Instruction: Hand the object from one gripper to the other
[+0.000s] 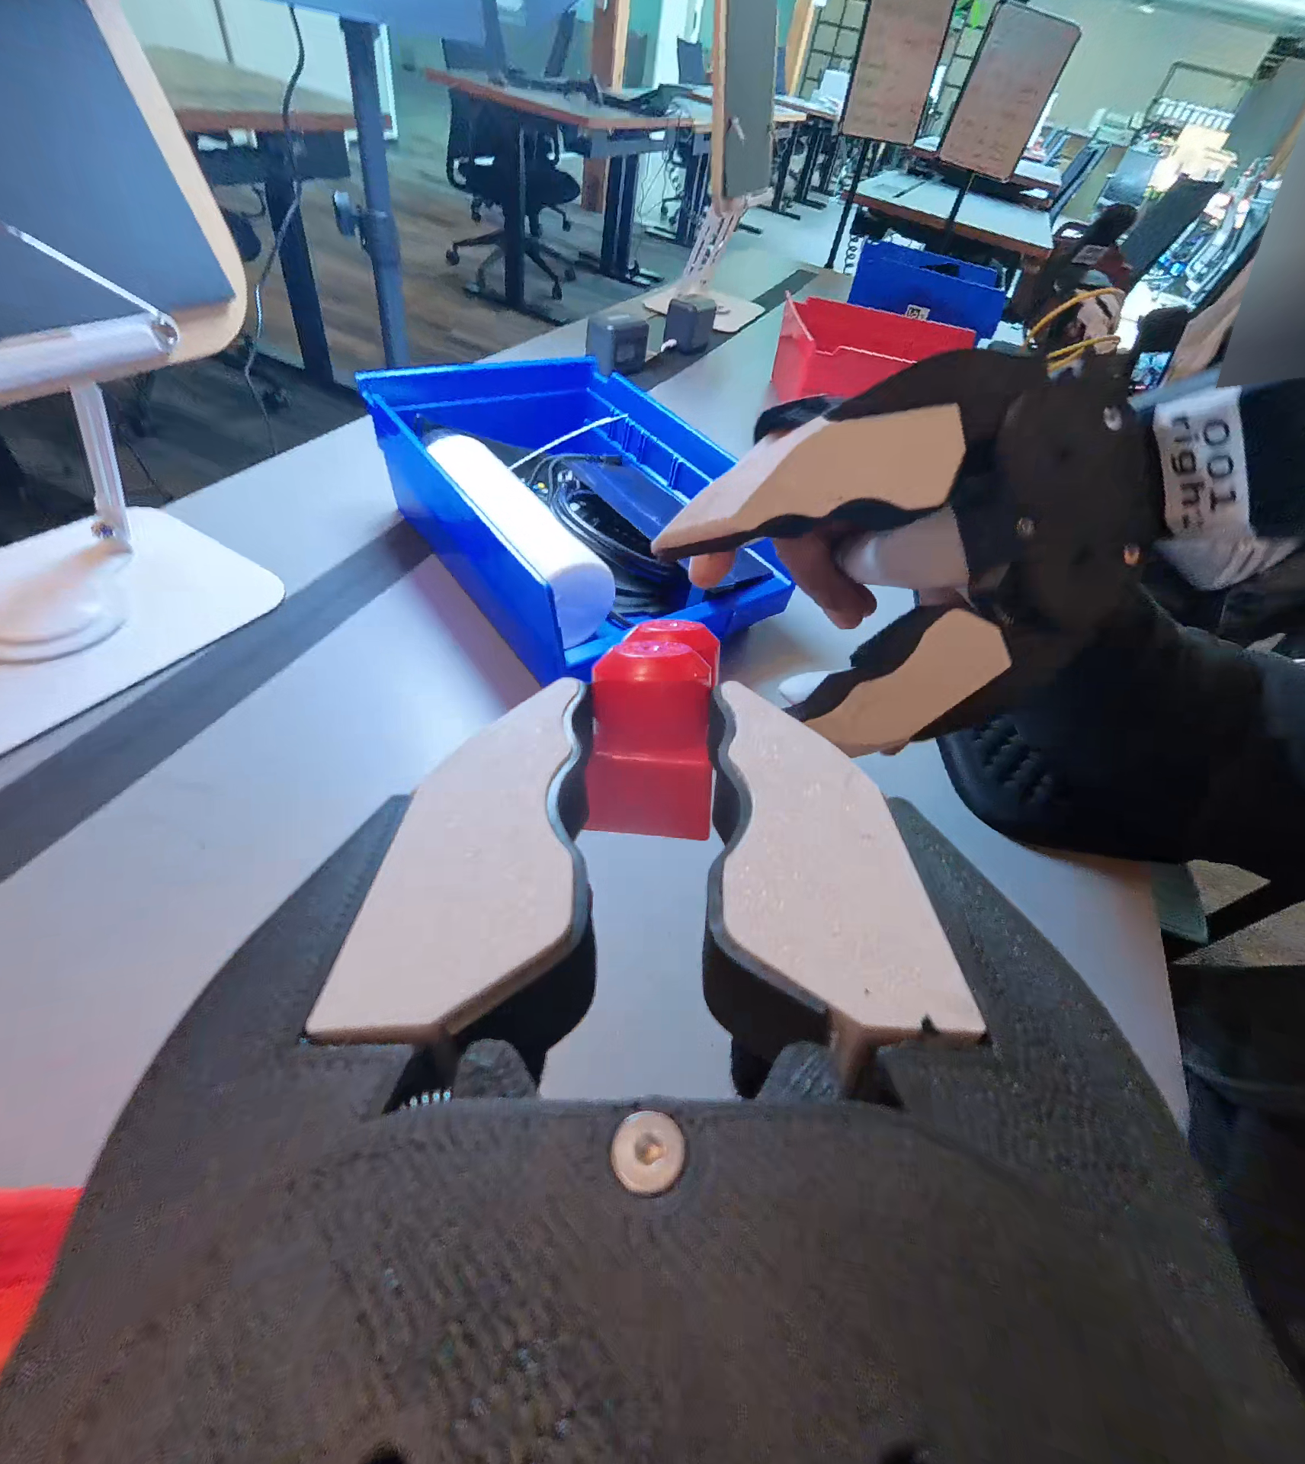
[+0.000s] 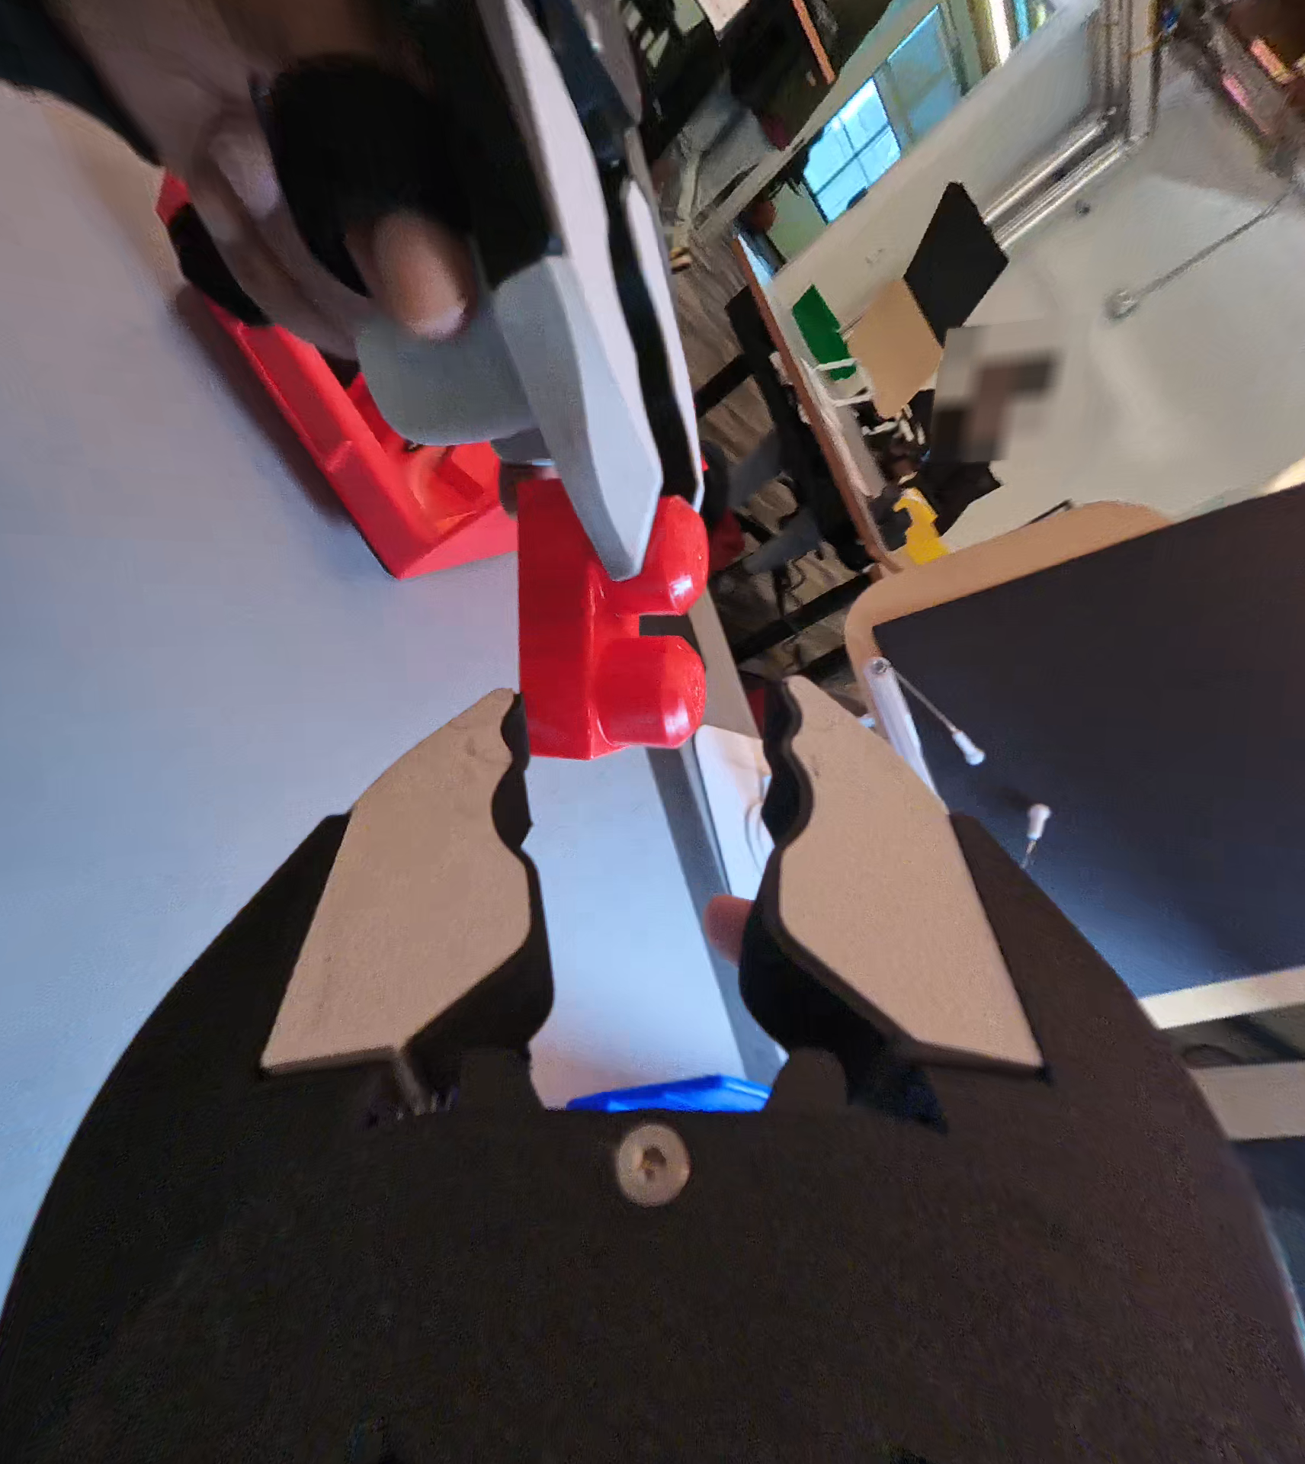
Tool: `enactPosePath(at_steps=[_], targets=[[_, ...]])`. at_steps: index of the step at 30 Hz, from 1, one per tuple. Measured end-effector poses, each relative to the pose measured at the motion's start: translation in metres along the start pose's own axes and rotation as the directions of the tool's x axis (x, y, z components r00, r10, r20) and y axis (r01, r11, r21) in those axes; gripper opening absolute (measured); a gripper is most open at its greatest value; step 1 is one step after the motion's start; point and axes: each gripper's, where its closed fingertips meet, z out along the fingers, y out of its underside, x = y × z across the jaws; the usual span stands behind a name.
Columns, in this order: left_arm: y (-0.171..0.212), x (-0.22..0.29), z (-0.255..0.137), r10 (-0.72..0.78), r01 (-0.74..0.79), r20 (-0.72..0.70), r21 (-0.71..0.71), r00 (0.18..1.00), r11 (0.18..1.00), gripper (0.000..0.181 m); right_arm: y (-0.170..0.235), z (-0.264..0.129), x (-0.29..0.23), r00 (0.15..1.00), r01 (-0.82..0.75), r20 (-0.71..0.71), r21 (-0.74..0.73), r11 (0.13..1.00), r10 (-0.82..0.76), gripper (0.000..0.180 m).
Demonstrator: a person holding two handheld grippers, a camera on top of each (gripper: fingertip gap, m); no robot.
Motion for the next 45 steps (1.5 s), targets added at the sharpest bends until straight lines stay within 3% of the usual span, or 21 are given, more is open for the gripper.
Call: enactPosePath(at_steps=[3,8,11,14,18,23,28,32,35,40,45], targets=[[0.001,-0.003,0.0,-0.045,0.045,0.012,-0.005,0.999,0.999,0.027,-0.001,0.004,-0.01,0.999,0.003,0.033,0.023,1.0,-0.004,0.043],[-0.005,-0.006,-0.003,-0.139,0.14,-0.032,0.04,0.99,0.989,0.027,0.006,0.007,-0.01,1.0,0.0,0.031,-0.016,1.0,0.001,0.055],[-0.005,-0.003,-0.002,-0.15,0.152,-0.045,0.04,0.988,0.988,0.027,0.004,0.008,-0.006,1.0,0.015,-0.017,-0.007,1.0,-0.015,0.046],[-0.012,0.001,-0.003,-0.093,0.098,-0.057,0.088,0.994,0.991,0.028,0.001,0.007,-0.002,1.0,0.001,-0.031,0.022,1.0,0.0,0.046],[-0.029,0.026,-0.017,0.063,-0.028,-0.172,0.196,0.983,0.98,0.048,-0.012,-0.004,0.003,0.983,-0.18,0.064,0.178,0.968,0.171,0.046],[-0.034,0.037,-0.025,0.138,-0.082,-0.214,0.25,0.967,0.965,0.052,-0.031,-0.017,0.005,0.956,-0.29,0.147,0.323,0.901,0.254,0.046],[-0.031,0.033,-0.01,0.146,-0.118,-0.119,0.22,0.982,0.968,0.041,-0.022,-0.01,0.01,0.977,-0.213,0.043,0.264,0.941,0.209,0.045],[-0.026,0.013,0.002,0.167,-0.181,0.102,0.154,0.981,0.971,0.041,-0.002,0.0,0.021,0.984,-0.125,-0.11,0.121,0.985,0.138,0.045],[-0.024,0.002,0.006,0.166,-0.198,0.225,0.129,0.96,0.972,0.041,-0.01,0.0,0.02,0.985,-0.043,-0.162,0.094,0.995,0.058,0.041],[-0.022,0.009,0.013,0.243,-0.274,0.26,0.09,0.935,0.958,0.041,-0.011,0.002,0.016,0.983,-0.015,-0.18,0.087,0.996,0.03,0.022],[-0.033,0.032,-0.001,0.445,-0.469,0.179,0.135,0.878,0.873,0.041,-0.023,-0.012,0.022,0.983,-0.112,-0.107,0.272,0.956,0.146,0.02]])
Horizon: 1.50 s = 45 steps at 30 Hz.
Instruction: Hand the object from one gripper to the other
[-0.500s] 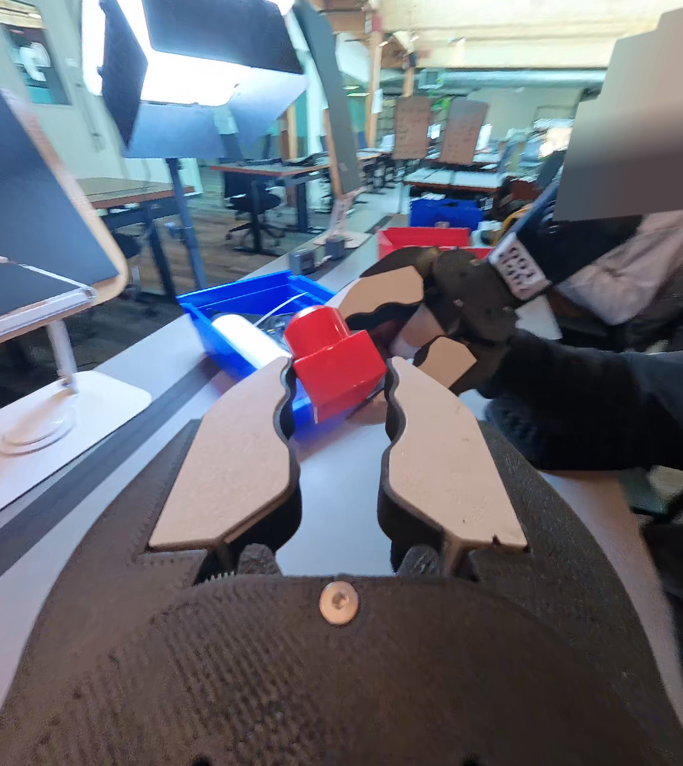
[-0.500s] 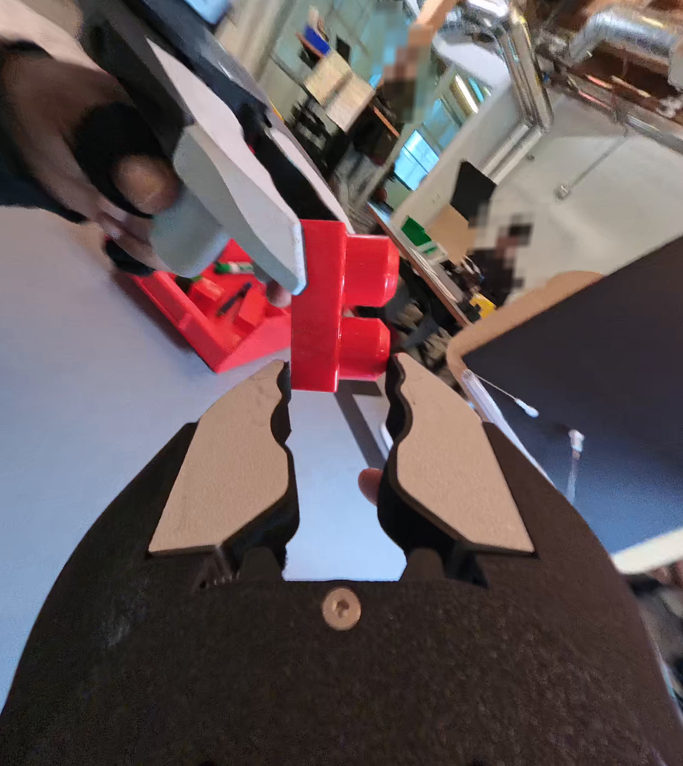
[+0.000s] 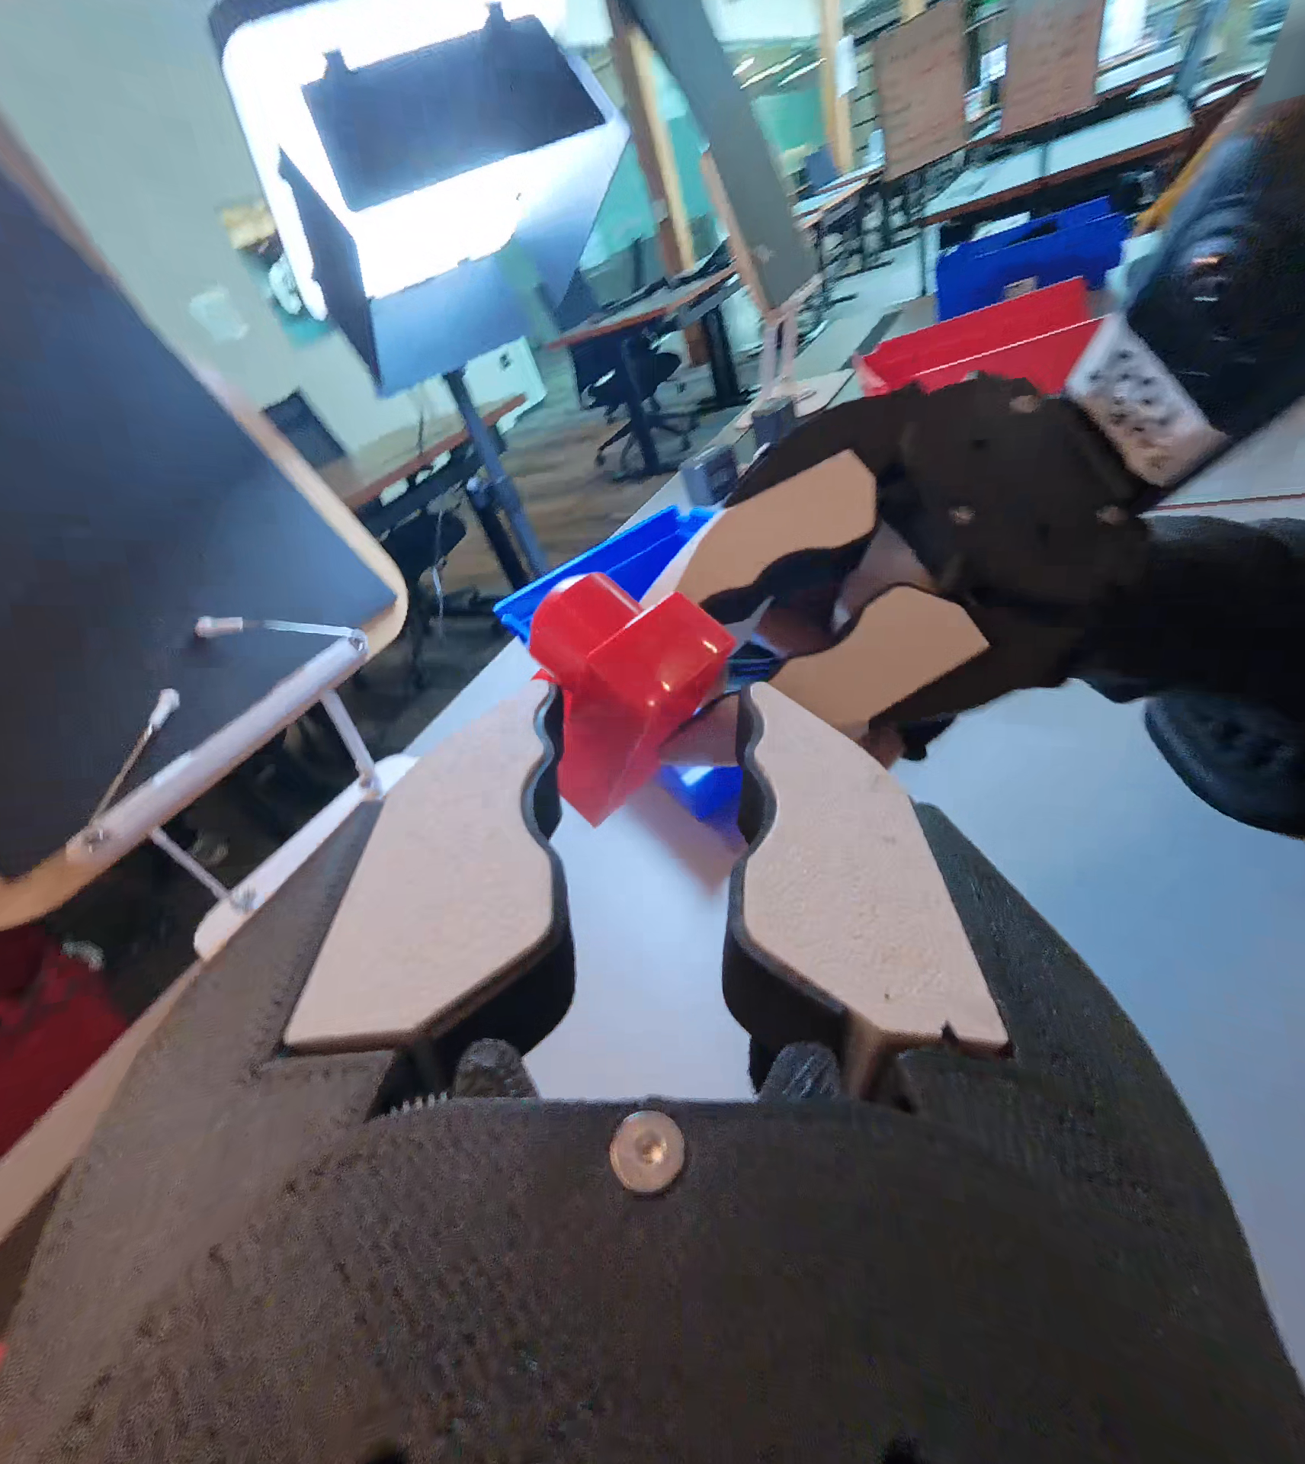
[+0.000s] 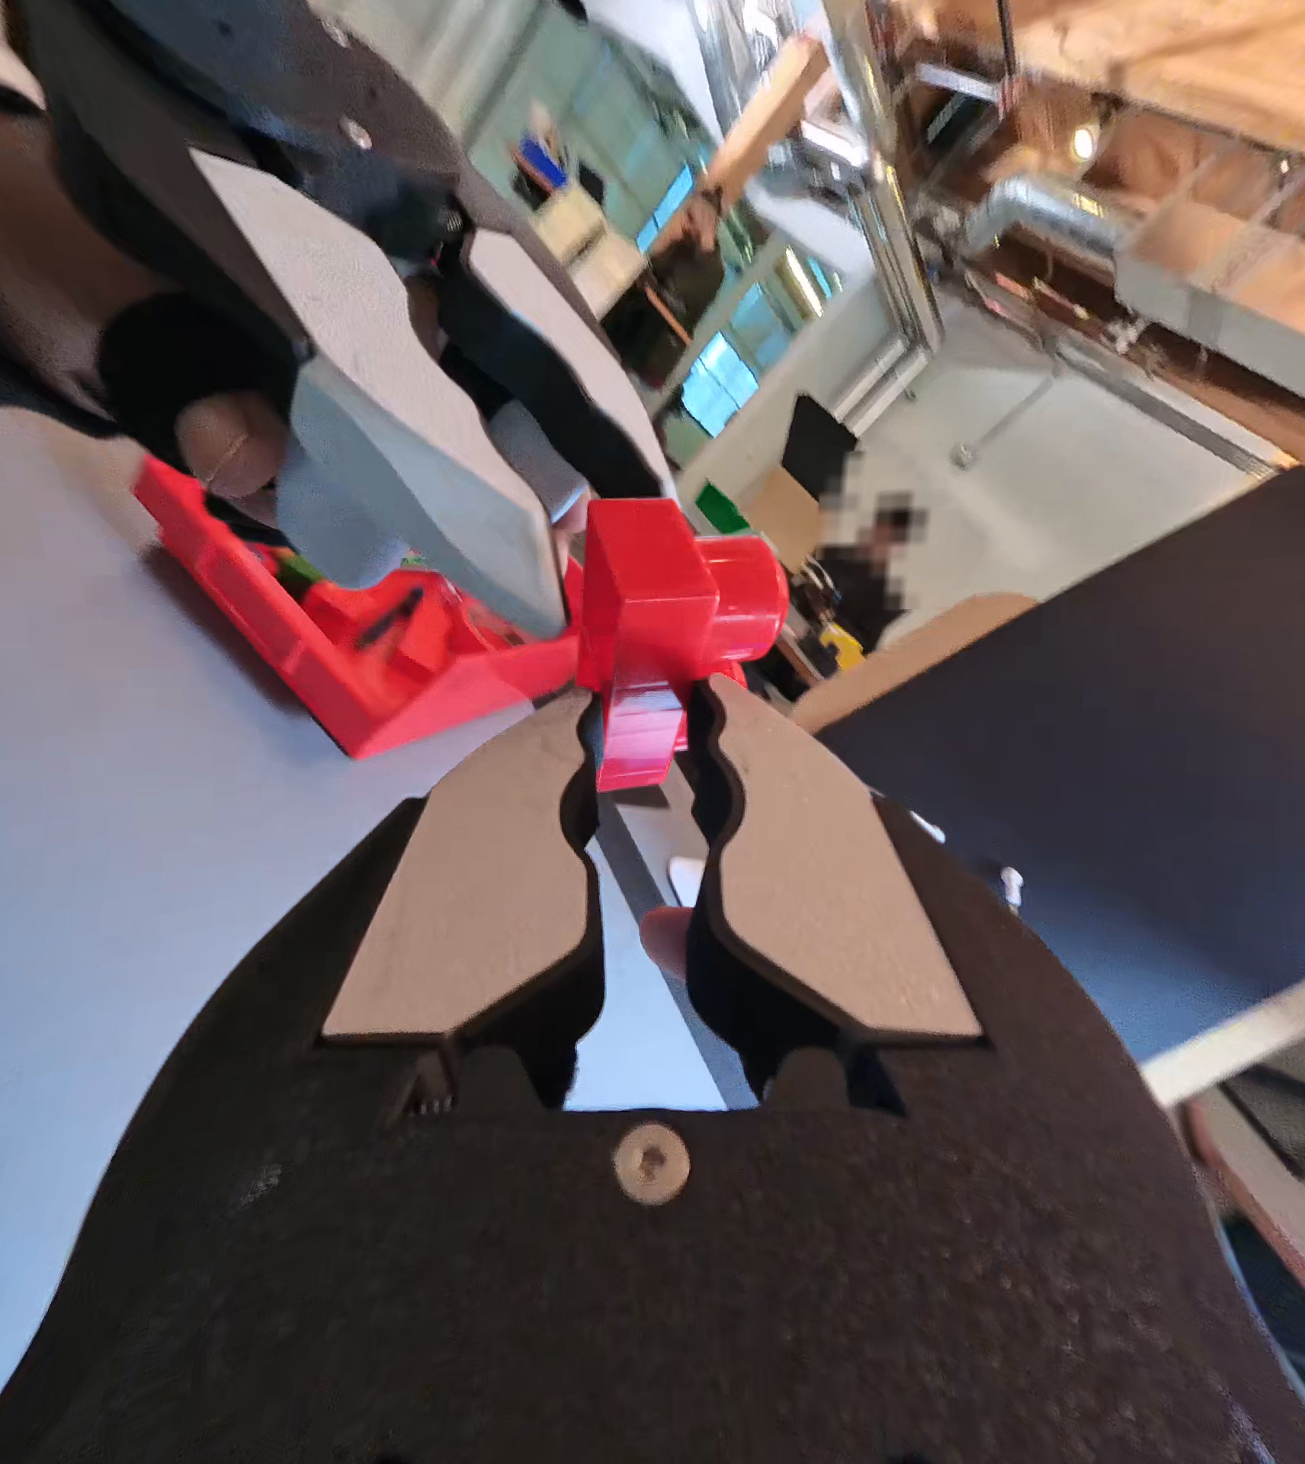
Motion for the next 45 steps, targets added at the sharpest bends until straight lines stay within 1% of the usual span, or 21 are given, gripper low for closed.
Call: enactPosePath(at_steps=[3,5,7,9,12,13,16,18,20,23,25,26,28,30,32,33,37,40,42,44,45], targets=[[-0.011,0.009,-0.013,0.042,-0.036,-0.091,0.071,0.995,0.997,0.035,-0.006,-0.008,-0.004,0.99,-0.096,0.107,0.091,0.991,0.087,0.02],[-0.011,0.014,-0.014,0.088,-0.081,-0.11,0.069,0.99,0.994,0.035,-0.008,-0.01,-0.012,0.978,-0.134,0.177,0.121,0.984,0.112,0.02],[-0.006,0.019,-0.013,0.139,-0.135,-0.112,0.041,0.984,0.99,0.033,-0.007,-0.009,-0.018,0.977,-0.118,0.193,0.127,0.985,0.092,0.02],[-0.004,0.017,-0.013,0.188,-0.186,-0.087,0.026,0.978,0.982,0.019,-0.005,-0.009,-0.02,0.974,-0.118,0.209,0.127,0.985,0.09,0.02],[0.003,0.012,-0.01,0.243,-0.245,-0.043,-0.048,0.969,0.968,0.018,0.005,-0.007,-0.018,0.975,-0.099,0.205,0.039,0.994,0.089,0.021],[0.006,0.01,-0.009,0.271,-0.272,-0.024,-0.077,0.962,0.959,0.018,0.006,-0.008,-0.015,0.978,-0.079,0.197,0.02,0.997,0.074,0.026],[0.014,0.008,-0.007,0.33,-0.327,-0.005,-0.149,0.944,0.933,0.018,-0.003,-0.015,-0.012,0.971,-0.092,0.223,0.023,0.995,0.085,0.036],[0.017,0.011,-0.005,0.329,-0.329,-0.023,-0.158,0.944,0.931,0.018,-0.005,-0.016,-0.018,0.97,-0.059,0.239,0.008,0.998,0.055,0.035],[0.019,0.012,-0.003,0.317,-0.317,-0.029,-0.157,0.948,0.935,0.017,0.0,-0.012,-0.021,0.974,-0.016,0.227,-0.027,0.999,0.022,0.019],[0.014,0.01,-0.005,0.259,-0.262,-0.038,-0.103,0.965,0.96,0.018,-0.004,-0.01,-0.02,0.979,-0.031,0.203,0.011,0.999,0.028,0.018],[0.012,0.011,-0.009,0.207,-0.212,-0.079,-0.055,0.975,0.976,0.02,-0.006,-0.012,-0.017,0.976,-0.065,0.211,0.038,0.997,0.055,0.018],[0.013,0.01,-0.011,0.178,-0.183,-0.098,-0.047,0.979,0.982,0.028,-0.007,-0.013,-0.015,0.976,-0.079,0.207,0.055,0.995,0.066,0.018],[0.016,0.009,-0.013,0.142,-0.148,-0.127,-0.043,0.982,0.988,0.036,-0.01,-0.016,-0.013,0.97,-0.118,0.223,0.086,0.989,0.097,0.018],[0.021,0.007,-0.011,0.155,-0.162,-0.117,-0.052,0.981,0.986,0.035,-0.016,-0.019,-0.012,0.966,-0.143,0.235,0.125,0.982,0.111,0.018],[0.024,0.009,-0.009,0.197,-0.205,-0.117,-0.061,0.973,0.977,0.027,-0.018,-0.019,-0.013,0.962,-0.156,0.243,0.135,0.978,0.12,0.018],[0.024,0.01,-0.009,0.214,-0.222,-0.113,-0.064,0.97,0.973,0.021,-0.016,-0.019,-0.012,0.965,-0.146,0.236,0.124,0.982,0.113,0.018],[0.031,0.009,-0.006,0.286,-0.296,-0.09,-0.146,0.954,0.944,0.019,0.006,-0.015,-0.013,0.973,-0.047,0.225,-0.012,0.999,0.049,0.018],[0.043,0.008,-0.004,0.372,-0.382,-0.085,-0.241,0.924,0.892,0.02,0.006,-0.015,-0.017,0.973,0.032,0.23,-0.059,0.998,-0.018,0.028],[0.047,0.013,-0.001,0.414,-0.425,-0.098,-0.264,0.905,0.866,0.02,0.007,-0.014,-0.024,0.967,0.066,0.25,-0.096,0.993,-0.041,0.031],[0.05,0.016,0.001,0.449,-0.461,-0.111,-0.289,0.887,0.839,0.02,0.018,-0.012,-0.027,0.965,0.131,0.247,-0.153,0.979,-0.09,0.021],[0.053,0.016,0.001,0.468,-0.479,-0.114,-0.304,0.877,0.824,0.019,0.021,-0.011,-0.027,0.963,0.153,0.246,-0.159,0.975,-0.111,0.02]])
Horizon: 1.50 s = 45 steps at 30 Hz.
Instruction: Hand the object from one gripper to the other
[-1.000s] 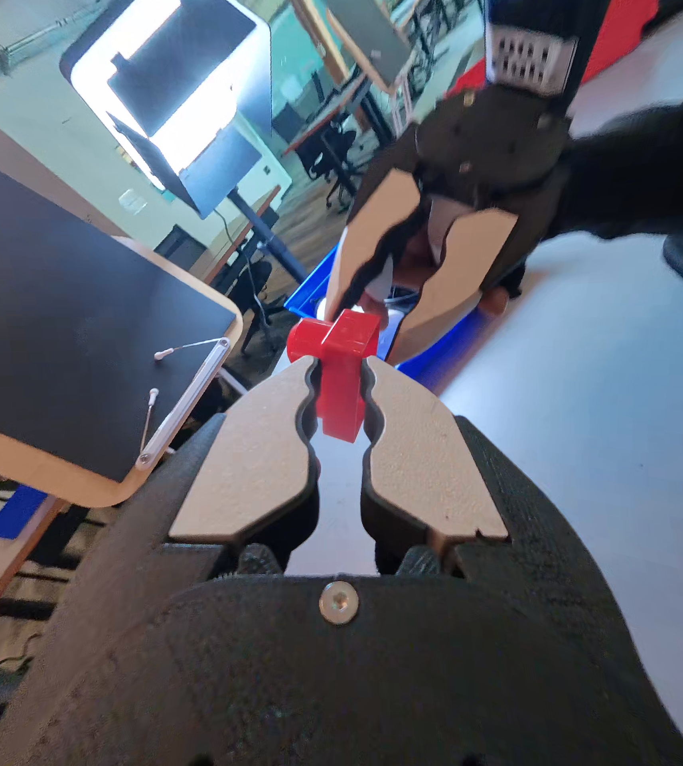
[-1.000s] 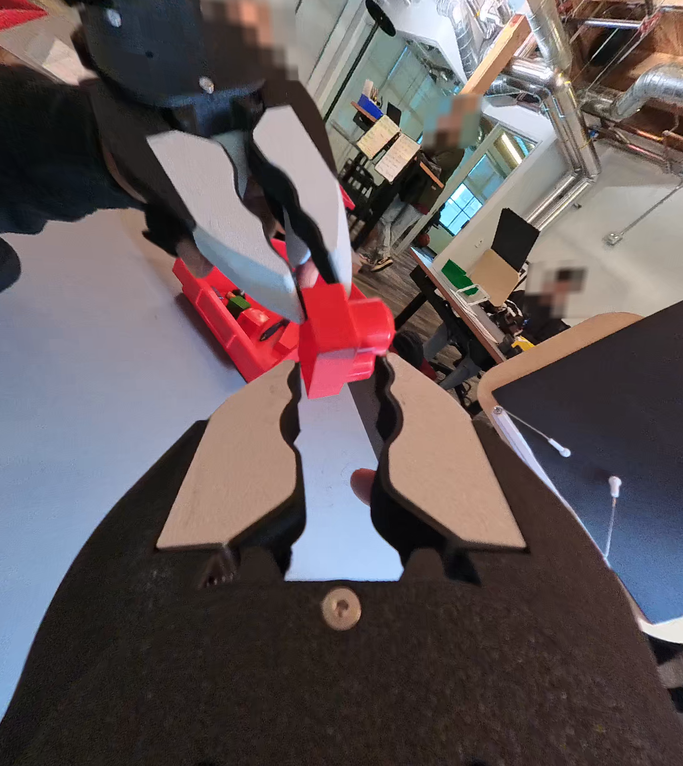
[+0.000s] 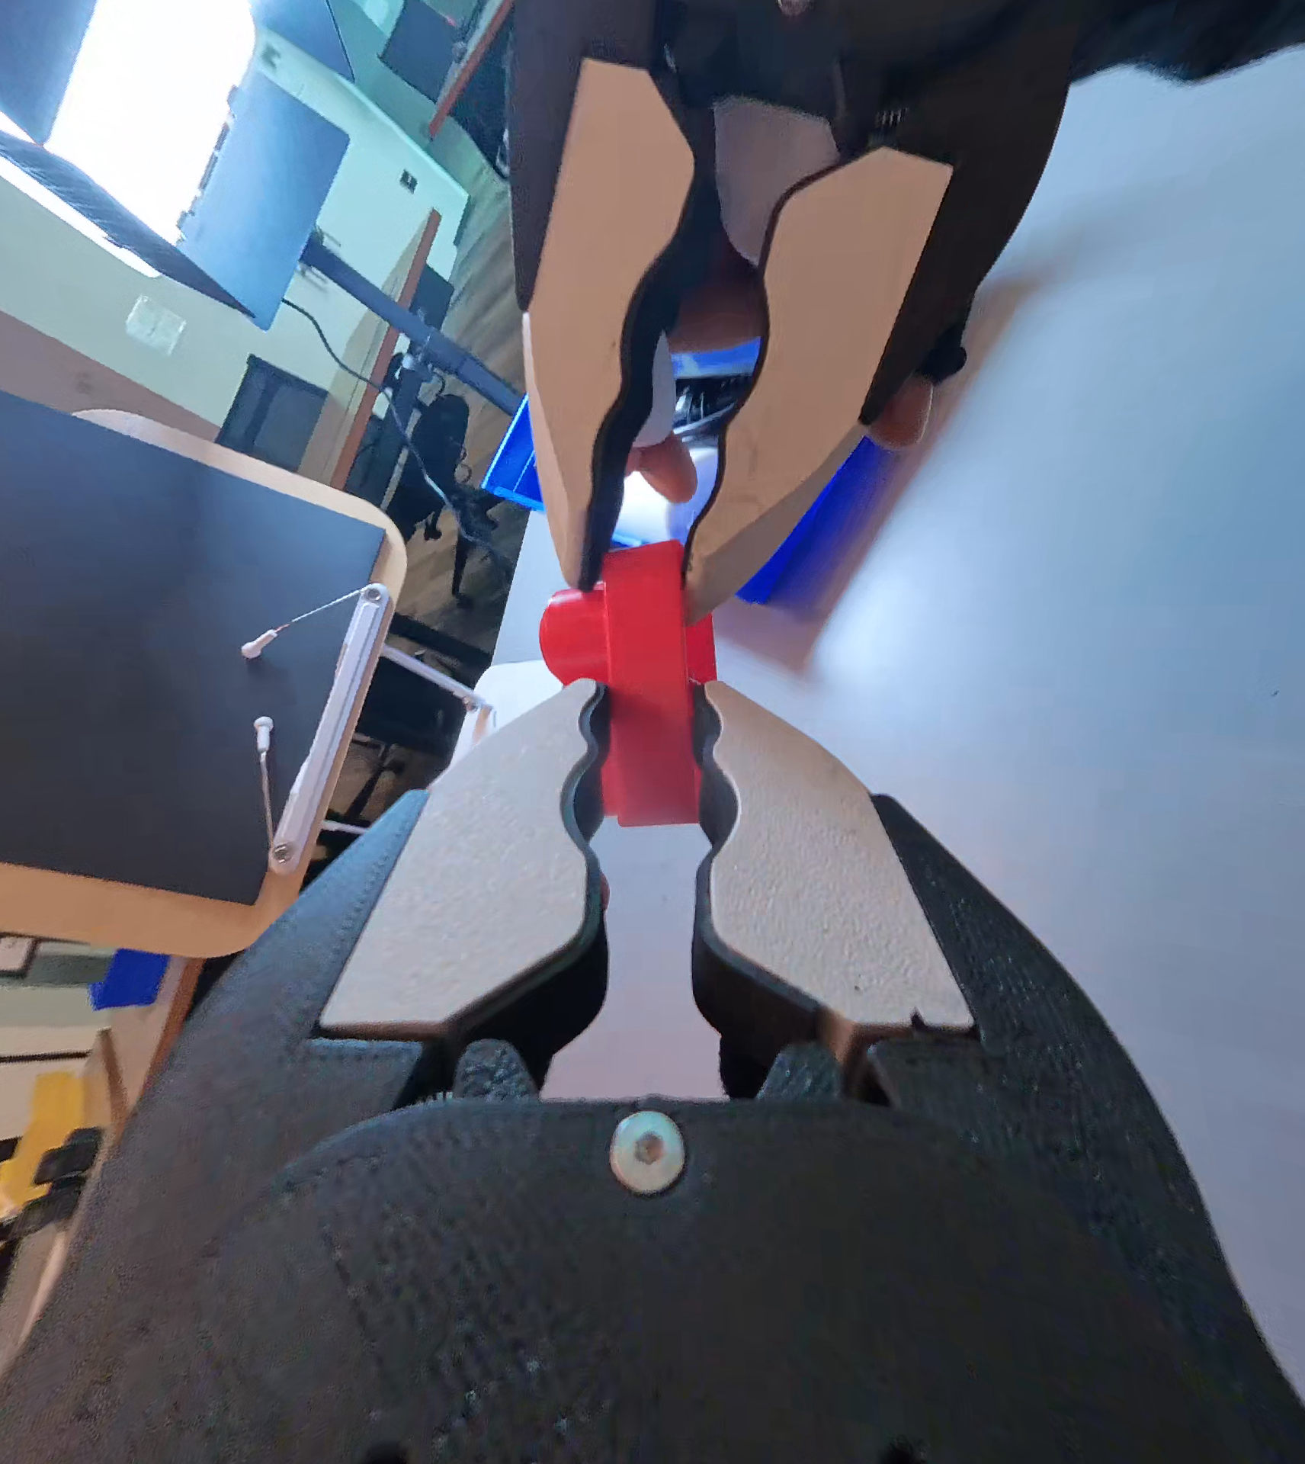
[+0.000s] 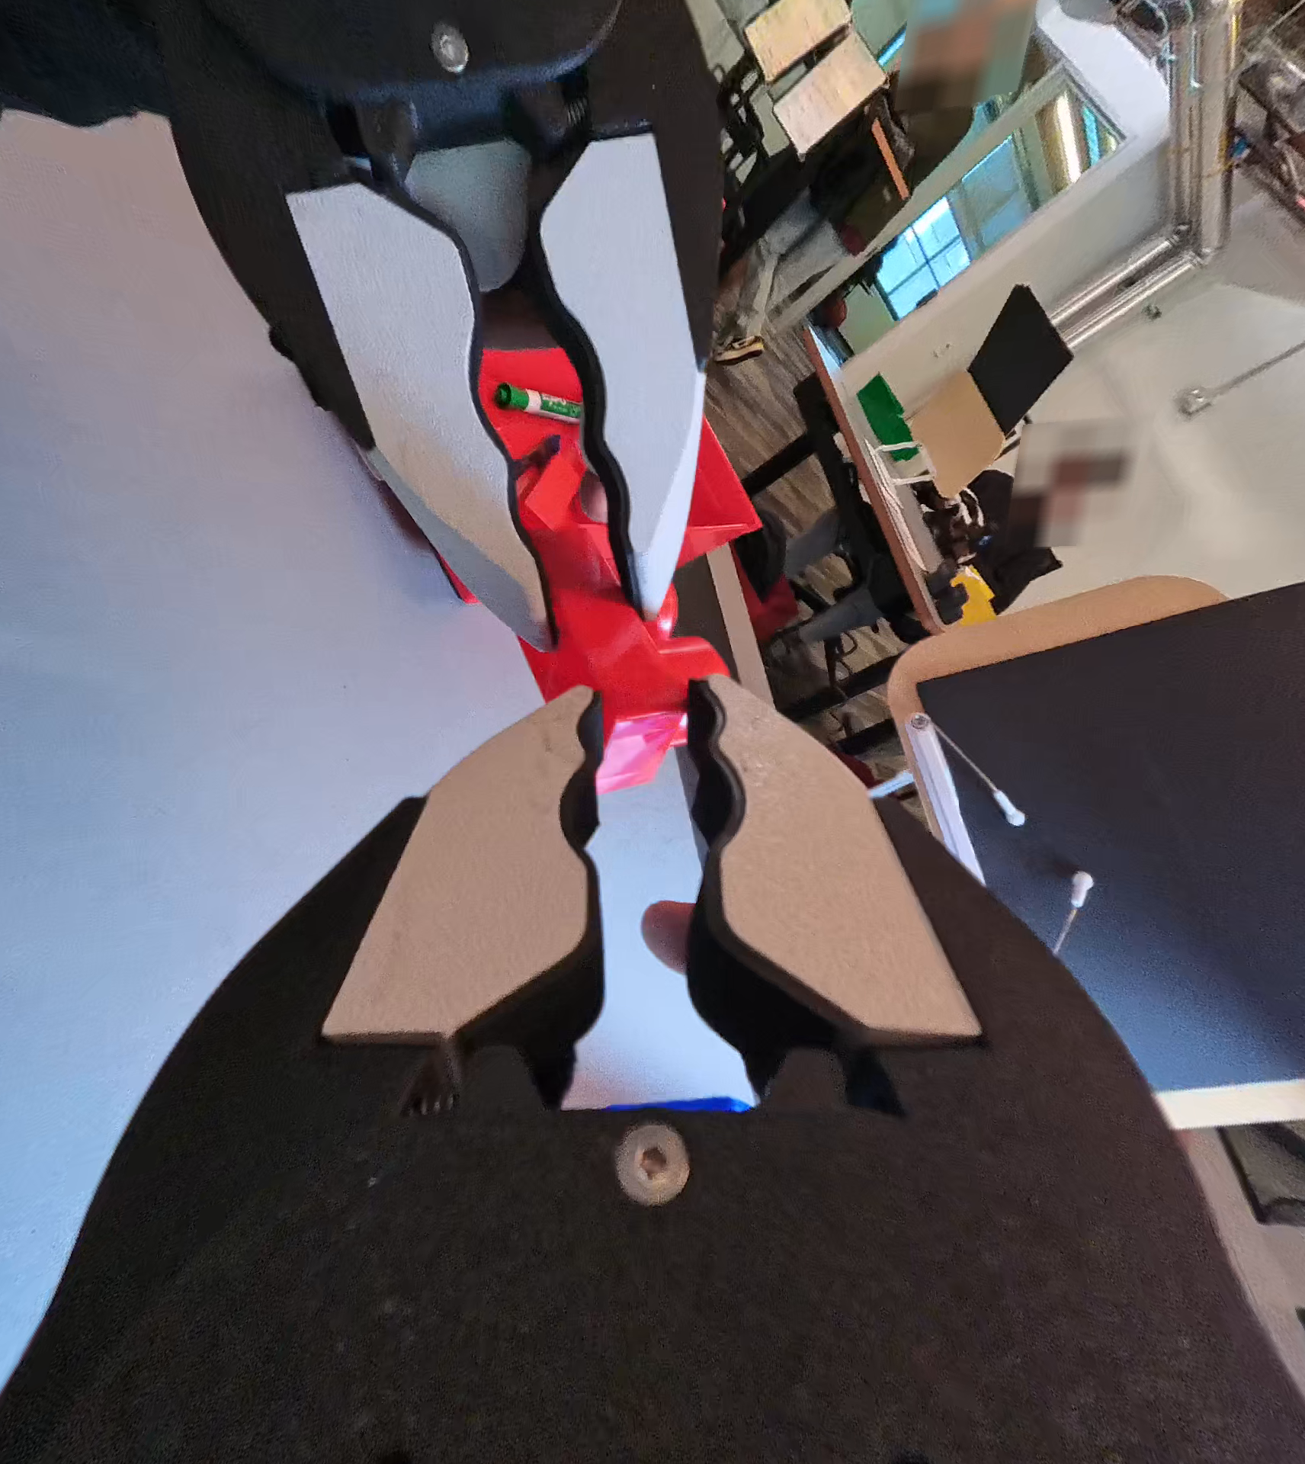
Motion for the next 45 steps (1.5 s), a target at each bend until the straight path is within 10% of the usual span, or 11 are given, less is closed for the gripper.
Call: enactPosePath(at_steps=[9,25,45], targets=[[-0.018,-0.021,-0.02,-0.28,0.296,-0.096,0.287,0.955,0.911,0.033,-0.013,-0.014,0.025,0.992,-0.055,-0.099,0.178,0.982,0.073,0.019],[-0.014,-0.024,-0.023,-0.298,0.314,-0.099,0.264,0.949,0.912,0.034,-0.026,-0.02,0.028,0.989,-0.052,-0.121,0.275,0.96,0.088,0.019],[-0.007,-0.006,-0.004,0.105,-0.105,0.081,-0.002,0.991,0.994,0.019,0.012,0.007,-0.004,0.994,0.109,-0.022,-0.103,0.989,-0.111,0.02]])
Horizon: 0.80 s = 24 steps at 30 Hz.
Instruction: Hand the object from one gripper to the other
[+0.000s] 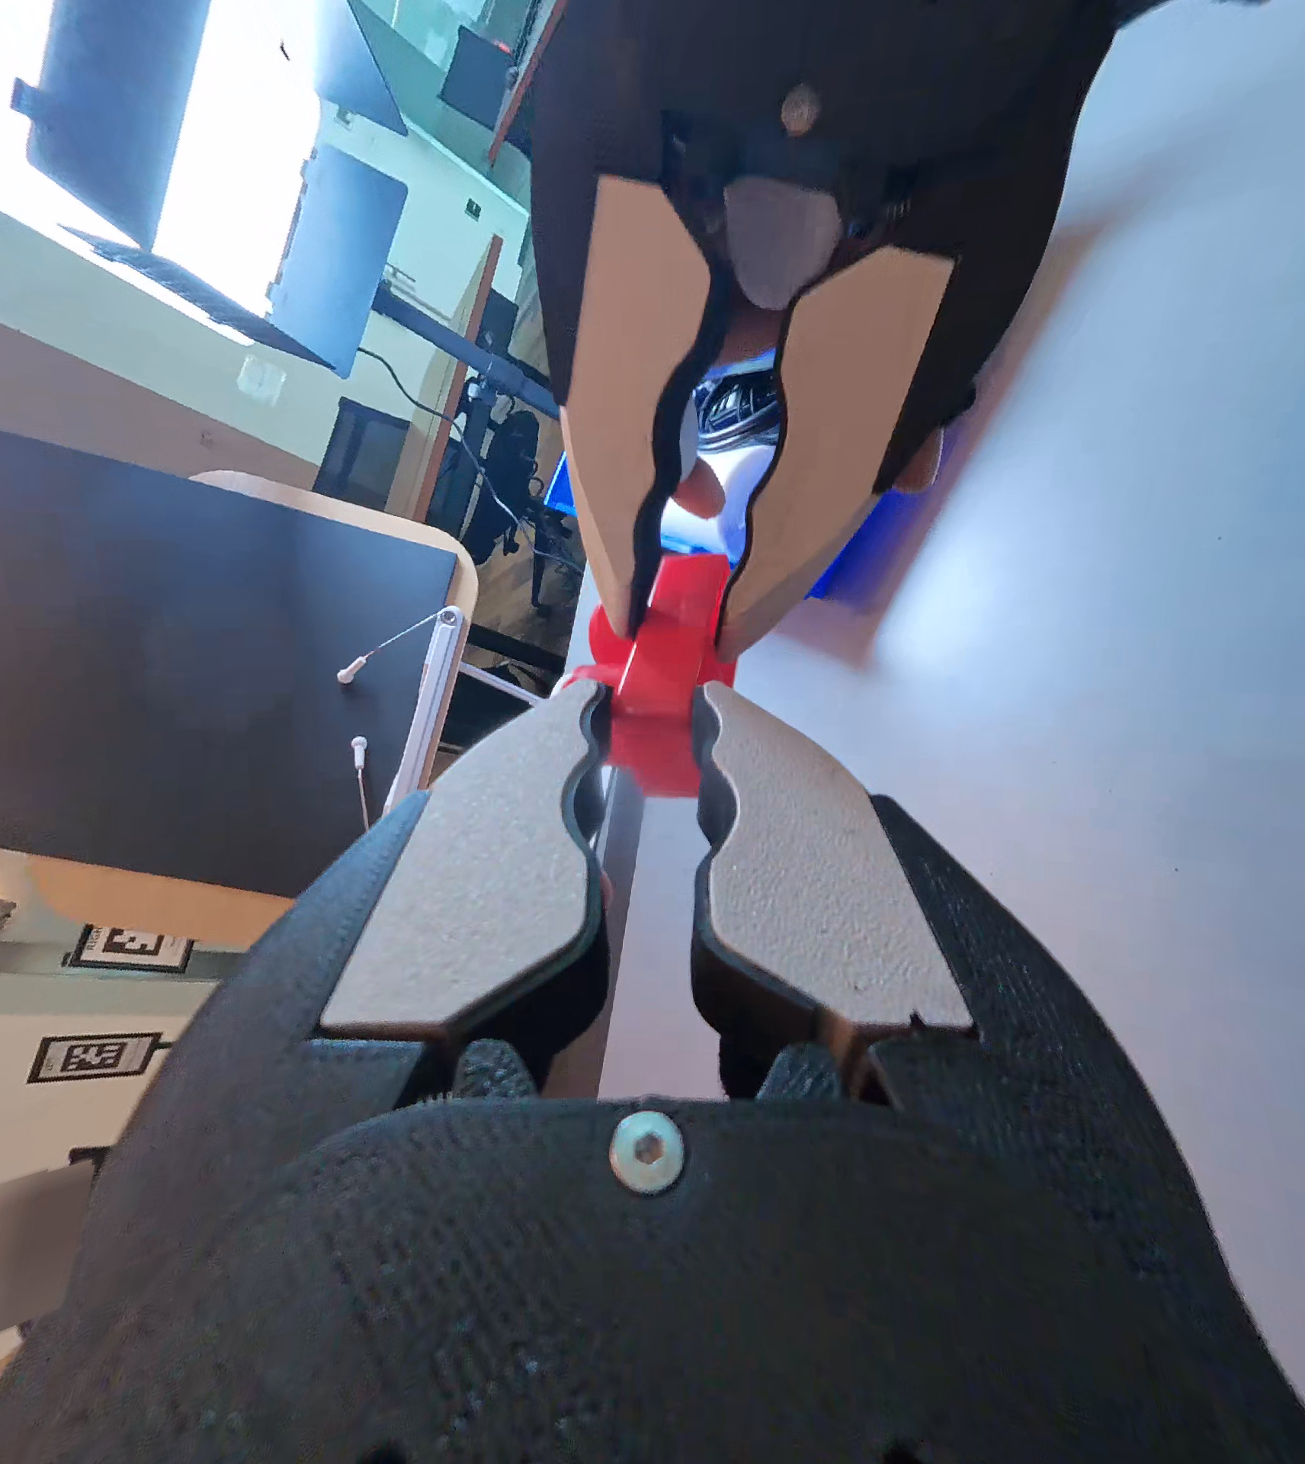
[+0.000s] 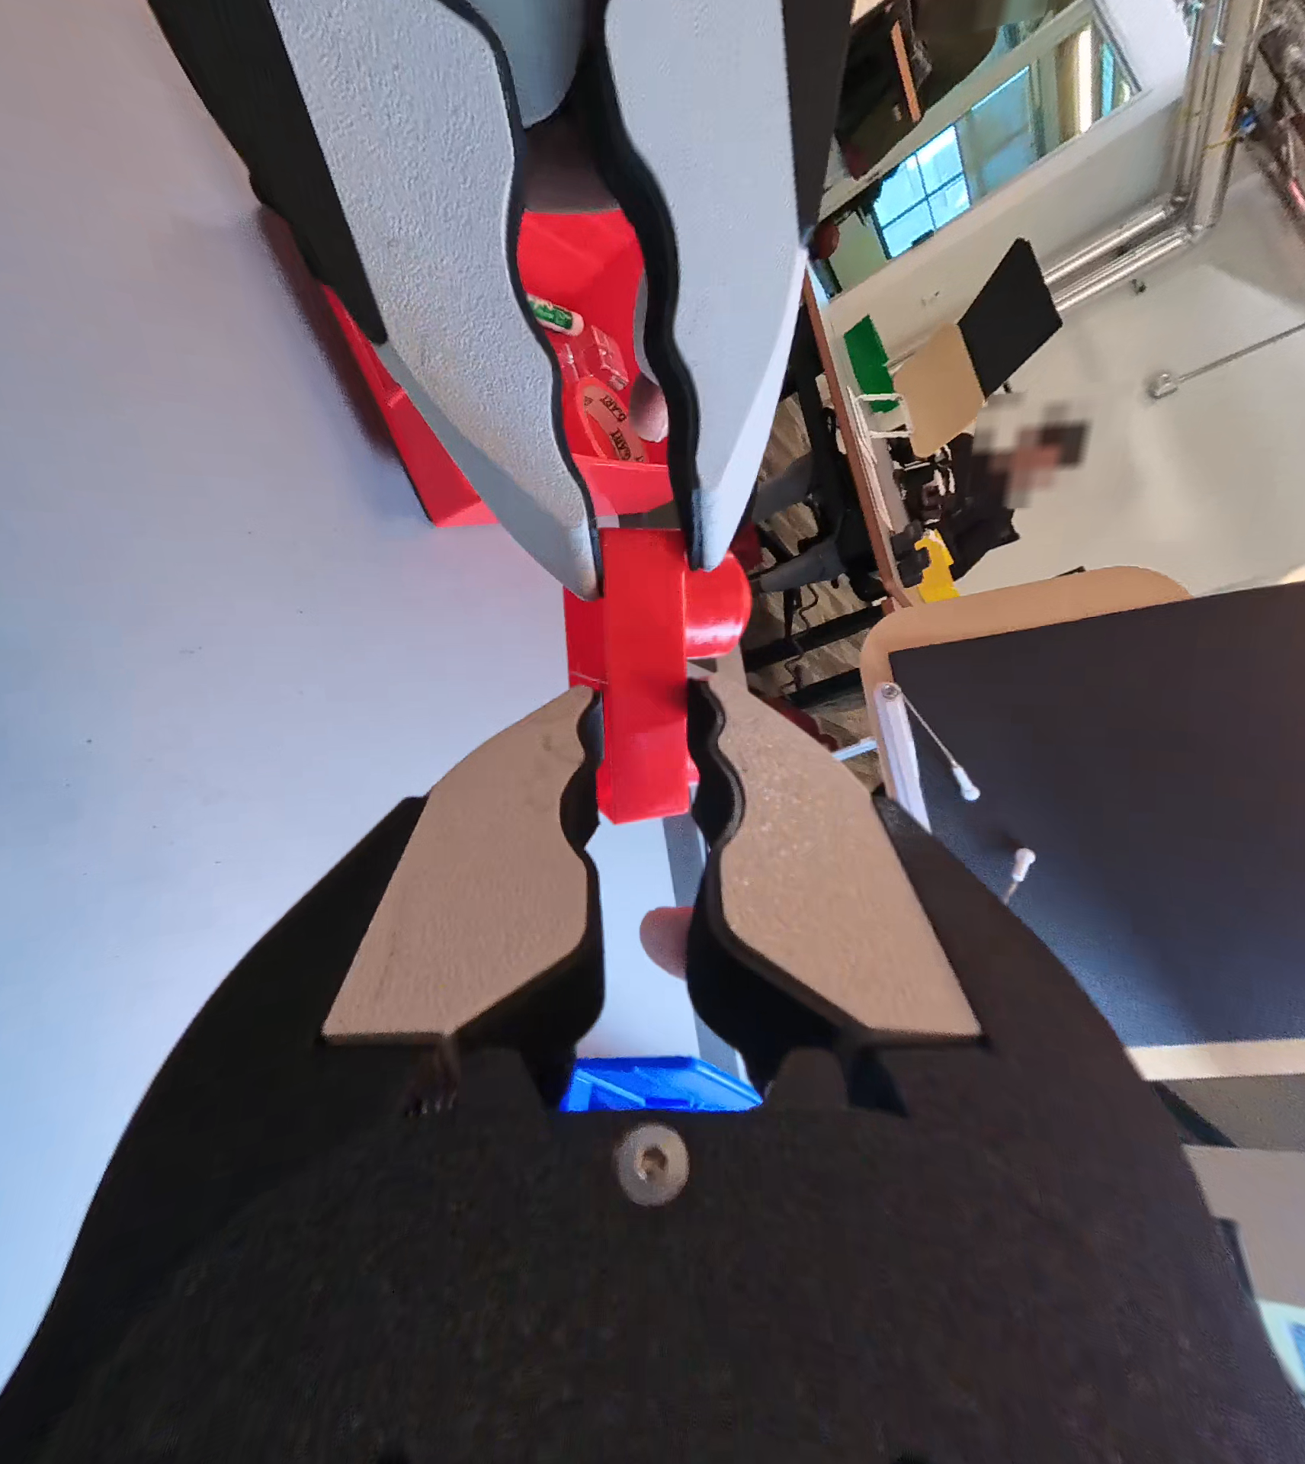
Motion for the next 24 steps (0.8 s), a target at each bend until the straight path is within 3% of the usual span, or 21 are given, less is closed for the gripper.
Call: enactPosePath(at_steps=[5,11,17,24], targets=[[-0.009,-0.005,-0.001,-0.157,0.16,-0.03,0.132,0.987,0.978,0.02,0.0,-0.004,0.004,0.998,-0.065,0.016,0.065,0.996,0.065,0.018],[-0.009,-0.012,-0.009,-0.344,0.373,-0.151,0.252,0.927,0.893,0.035,-0.01,-0.016,0.019,0.985,-0.171,0.01,0.204,0.964,0.172,0.018],[-0.018,-0.011,-0.015,-0.357,0.402,-0.195,0.3,0.913,0.865,0.02,-0.027,-0.022,0.022,0.971,-0.233,0.03,0.307,0.923,0.236,0.018],[-0.032,-0.017,-0.021,-0.357,0.395,-0.169,0.362,0.919,0.845,0.018,-0.029,-0.024,0.028,0.968,-0.239,0.004,0.334,0.912,0.253,0.017]])
